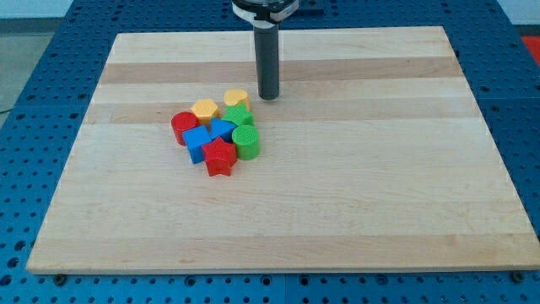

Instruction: Nudge the group of blocks down a bit

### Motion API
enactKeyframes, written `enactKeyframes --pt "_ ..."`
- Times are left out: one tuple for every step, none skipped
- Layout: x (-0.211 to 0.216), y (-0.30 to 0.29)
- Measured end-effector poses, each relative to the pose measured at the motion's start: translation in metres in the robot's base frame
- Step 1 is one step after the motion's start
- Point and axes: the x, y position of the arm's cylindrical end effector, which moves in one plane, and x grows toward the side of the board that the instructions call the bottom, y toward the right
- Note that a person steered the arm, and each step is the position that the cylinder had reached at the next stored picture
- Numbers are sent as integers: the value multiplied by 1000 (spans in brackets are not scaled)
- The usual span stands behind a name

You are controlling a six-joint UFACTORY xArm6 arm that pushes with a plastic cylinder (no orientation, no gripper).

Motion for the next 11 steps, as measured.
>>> enactKeyframes --pt "0 0" --pt "-17 0" --pt "-82 -21" --pt "-107 -93" --pt "-84 -189" --pt "-30 -247" --pt "1 -235" --pt "15 -173" --pt "19 -124" --pt "67 -109" --pt "115 -97"
